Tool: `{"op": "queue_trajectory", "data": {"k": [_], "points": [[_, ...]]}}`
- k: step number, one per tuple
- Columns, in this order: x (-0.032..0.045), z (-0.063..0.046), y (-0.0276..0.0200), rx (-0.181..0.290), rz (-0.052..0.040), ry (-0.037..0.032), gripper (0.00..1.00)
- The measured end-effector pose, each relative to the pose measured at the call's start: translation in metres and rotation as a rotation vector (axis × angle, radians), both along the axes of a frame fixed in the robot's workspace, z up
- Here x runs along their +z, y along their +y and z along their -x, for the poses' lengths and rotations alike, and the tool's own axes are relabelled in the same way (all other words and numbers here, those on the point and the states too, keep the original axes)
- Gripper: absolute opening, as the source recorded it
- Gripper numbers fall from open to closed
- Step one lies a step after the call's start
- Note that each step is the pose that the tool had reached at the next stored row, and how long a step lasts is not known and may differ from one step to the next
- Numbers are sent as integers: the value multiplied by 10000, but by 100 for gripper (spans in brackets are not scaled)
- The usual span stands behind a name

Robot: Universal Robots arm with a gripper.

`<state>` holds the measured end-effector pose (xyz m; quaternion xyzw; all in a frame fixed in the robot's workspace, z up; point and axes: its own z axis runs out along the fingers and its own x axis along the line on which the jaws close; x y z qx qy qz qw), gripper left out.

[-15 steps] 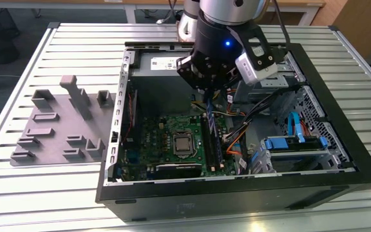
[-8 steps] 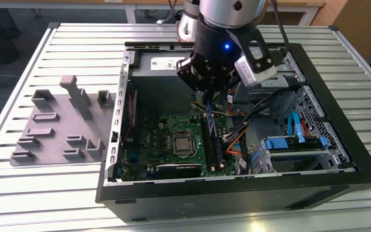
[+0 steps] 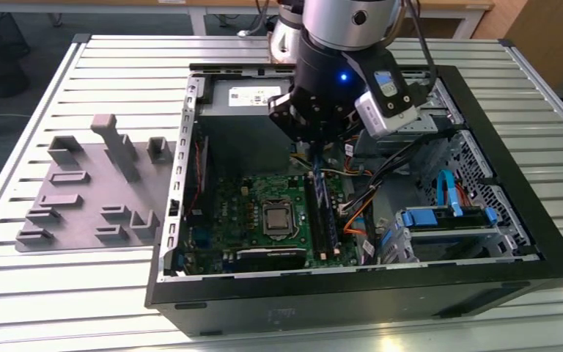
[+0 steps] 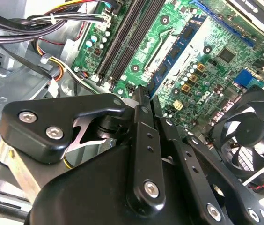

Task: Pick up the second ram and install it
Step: 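Insert the second ram into the second slot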

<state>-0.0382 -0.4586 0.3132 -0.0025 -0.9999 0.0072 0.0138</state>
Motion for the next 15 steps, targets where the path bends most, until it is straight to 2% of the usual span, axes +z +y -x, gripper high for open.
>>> {"op": "queue_trajectory", "data": {"k": [5,15], "points": [[-65,-39,0,-3,1,0,14],[-248,-52,0,-49,-1,0,14]]}}
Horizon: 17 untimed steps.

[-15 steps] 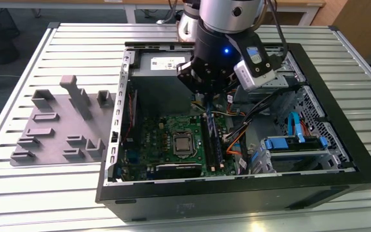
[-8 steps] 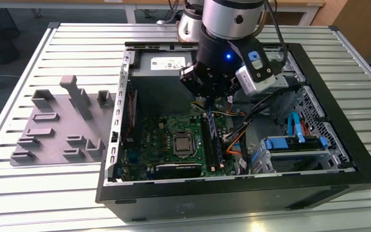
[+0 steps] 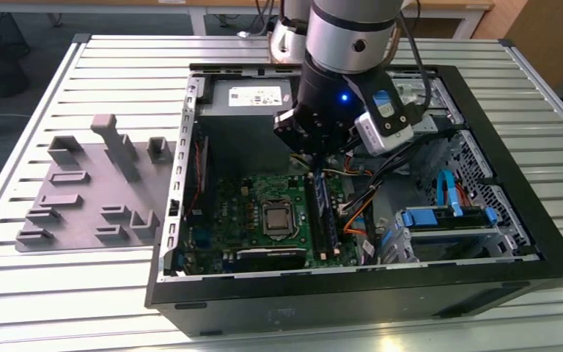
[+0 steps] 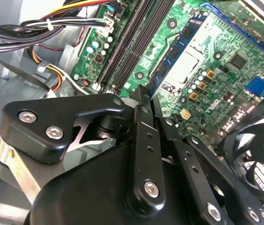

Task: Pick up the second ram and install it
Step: 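Insert the second ram into the second slot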

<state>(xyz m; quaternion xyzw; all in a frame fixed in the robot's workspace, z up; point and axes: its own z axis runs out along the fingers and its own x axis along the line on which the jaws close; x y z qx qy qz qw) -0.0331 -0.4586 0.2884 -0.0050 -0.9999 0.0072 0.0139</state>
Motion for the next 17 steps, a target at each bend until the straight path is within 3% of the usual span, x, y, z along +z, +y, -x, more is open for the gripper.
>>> {"op": "queue_trajectory", "data": {"k": [17], "points": [[-308,-15,-3,-24,1,0,14]]}}
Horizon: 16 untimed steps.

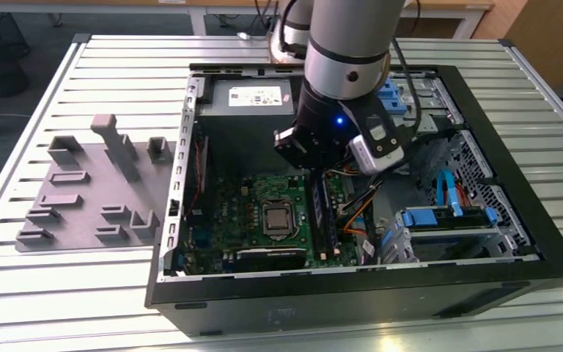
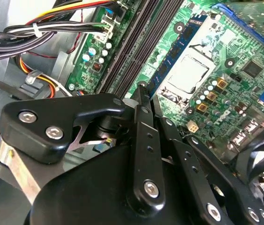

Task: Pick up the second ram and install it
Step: 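Insert the second ram into the second slot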

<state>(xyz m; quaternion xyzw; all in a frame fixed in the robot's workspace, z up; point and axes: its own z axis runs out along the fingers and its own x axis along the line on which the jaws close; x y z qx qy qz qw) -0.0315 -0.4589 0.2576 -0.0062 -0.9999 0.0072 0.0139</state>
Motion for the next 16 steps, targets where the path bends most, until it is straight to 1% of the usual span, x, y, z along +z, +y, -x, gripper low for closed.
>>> {"op": "queue_trajectory", "data": {"k": [9,13,16], "points": [[-156,-32,-7,-50,-1,0,14],[-196,-46,-26,-104,0,1,14],[-206,-48,-34,-132,-2,2,14]]}}
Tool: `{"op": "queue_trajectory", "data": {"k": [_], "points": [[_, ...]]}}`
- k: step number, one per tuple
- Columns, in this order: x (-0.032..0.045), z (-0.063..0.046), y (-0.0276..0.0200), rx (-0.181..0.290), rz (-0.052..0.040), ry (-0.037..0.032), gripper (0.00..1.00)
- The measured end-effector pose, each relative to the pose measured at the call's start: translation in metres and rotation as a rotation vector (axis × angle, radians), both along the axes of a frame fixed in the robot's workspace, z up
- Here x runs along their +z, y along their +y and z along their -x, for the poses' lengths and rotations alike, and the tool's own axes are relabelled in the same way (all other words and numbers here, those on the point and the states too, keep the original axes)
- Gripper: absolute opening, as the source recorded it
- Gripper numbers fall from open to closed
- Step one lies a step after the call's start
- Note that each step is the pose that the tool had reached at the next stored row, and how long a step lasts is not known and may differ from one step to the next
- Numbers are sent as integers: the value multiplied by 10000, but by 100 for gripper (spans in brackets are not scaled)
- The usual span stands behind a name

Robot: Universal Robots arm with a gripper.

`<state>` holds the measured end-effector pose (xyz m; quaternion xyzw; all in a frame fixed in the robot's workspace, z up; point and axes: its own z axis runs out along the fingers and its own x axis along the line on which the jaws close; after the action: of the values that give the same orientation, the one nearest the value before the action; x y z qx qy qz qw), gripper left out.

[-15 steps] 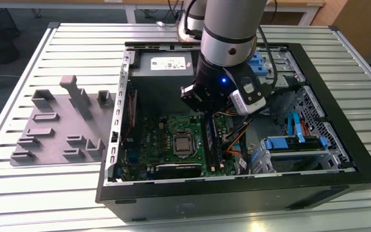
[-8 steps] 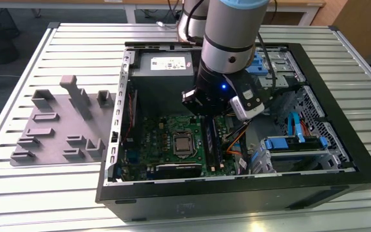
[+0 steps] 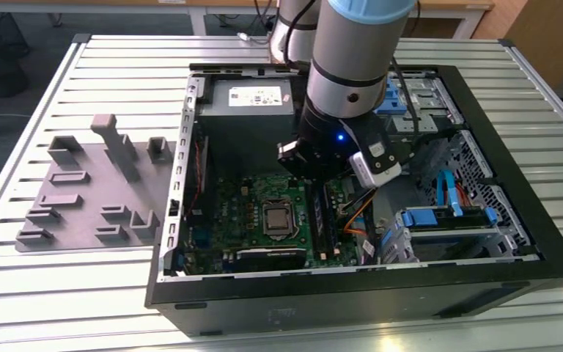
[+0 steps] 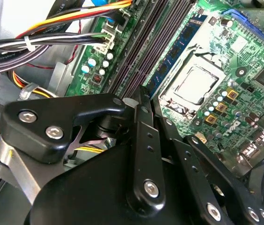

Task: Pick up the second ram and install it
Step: 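Insert the second ram into the second slot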

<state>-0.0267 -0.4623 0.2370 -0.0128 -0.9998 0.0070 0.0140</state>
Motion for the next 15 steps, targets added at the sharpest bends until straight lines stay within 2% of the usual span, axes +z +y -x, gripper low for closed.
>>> {"op": "queue_trajectory", "data": {"k": [5,8,15], "points": [[-2,-1,-2,0,0,0,14],[-8,-2,-28,-12,3,1,14],[-66,-11,-45,-57,4,13,14]]}}
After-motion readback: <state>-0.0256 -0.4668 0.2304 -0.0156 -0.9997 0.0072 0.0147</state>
